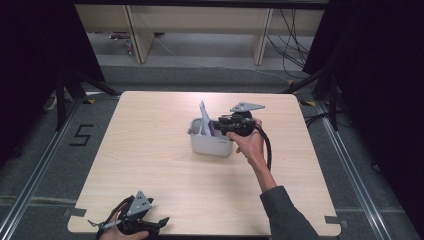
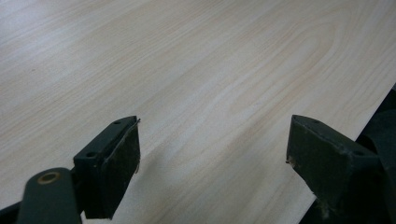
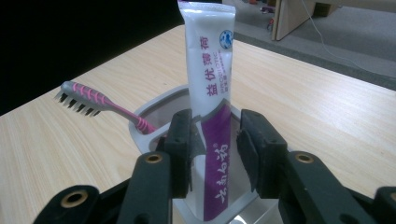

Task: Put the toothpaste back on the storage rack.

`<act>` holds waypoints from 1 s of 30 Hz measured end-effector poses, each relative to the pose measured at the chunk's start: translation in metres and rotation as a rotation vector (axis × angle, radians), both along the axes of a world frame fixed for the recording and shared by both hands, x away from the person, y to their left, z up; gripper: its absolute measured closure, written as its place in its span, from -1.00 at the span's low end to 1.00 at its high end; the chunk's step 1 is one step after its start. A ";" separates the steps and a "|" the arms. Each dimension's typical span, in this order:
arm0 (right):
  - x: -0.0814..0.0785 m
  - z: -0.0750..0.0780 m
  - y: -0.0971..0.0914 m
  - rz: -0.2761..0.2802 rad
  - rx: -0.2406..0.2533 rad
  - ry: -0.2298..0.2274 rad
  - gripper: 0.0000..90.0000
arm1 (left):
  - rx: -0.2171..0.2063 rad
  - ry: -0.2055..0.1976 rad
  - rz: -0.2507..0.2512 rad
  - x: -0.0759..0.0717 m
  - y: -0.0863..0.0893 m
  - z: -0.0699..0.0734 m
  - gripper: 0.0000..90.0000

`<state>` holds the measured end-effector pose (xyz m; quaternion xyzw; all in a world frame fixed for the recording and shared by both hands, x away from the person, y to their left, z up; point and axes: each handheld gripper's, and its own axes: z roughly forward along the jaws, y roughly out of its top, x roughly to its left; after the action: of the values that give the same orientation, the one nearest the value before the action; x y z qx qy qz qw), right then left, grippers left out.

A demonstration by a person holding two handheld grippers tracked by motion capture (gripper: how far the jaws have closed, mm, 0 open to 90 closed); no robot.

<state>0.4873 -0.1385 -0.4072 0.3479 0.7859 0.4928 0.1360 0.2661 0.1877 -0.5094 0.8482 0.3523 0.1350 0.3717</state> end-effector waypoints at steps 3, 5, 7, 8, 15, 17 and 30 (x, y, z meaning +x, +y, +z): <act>-0.002 0.001 -0.001 -0.003 0.011 0.011 0.42 | 0.005 -0.001 0.003 0.000 0.000 0.000 -0.62; -0.003 0.001 -0.002 -0.002 0.013 0.006 0.41 | 0.005 0.000 0.004 0.000 -0.001 0.000 -0.62; -0.005 0.001 -0.004 -0.008 0.018 0.011 0.39 | 0.005 0.000 0.005 0.000 0.000 0.000 -0.62; -0.005 0.001 -0.005 -0.006 0.017 0.014 0.39 | 0.003 0.000 0.004 0.000 0.000 0.000 -0.62; -0.010 0.004 -0.012 -0.010 0.021 0.003 0.37 | 0.000 0.000 0.002 0.000 0.000 0.000 -0.62; -0.012 0.004 -0.013 -0.011 0.029 0.008 0.37 | 0.001 -0.001 0.001 0.000 0.000 0.000 -0.62; -0.020 0.004 -0.024 -0.004 0.034 -0.008 0.33 | 0.001 -0.002 0.004 0.000 0.000 0.000 -0.62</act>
<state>0.4669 -0.1628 -0.4034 0.3497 0.7764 0.5070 0.1340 0.2661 0.1876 -0.5097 0.8477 0.3534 0.1366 0.3714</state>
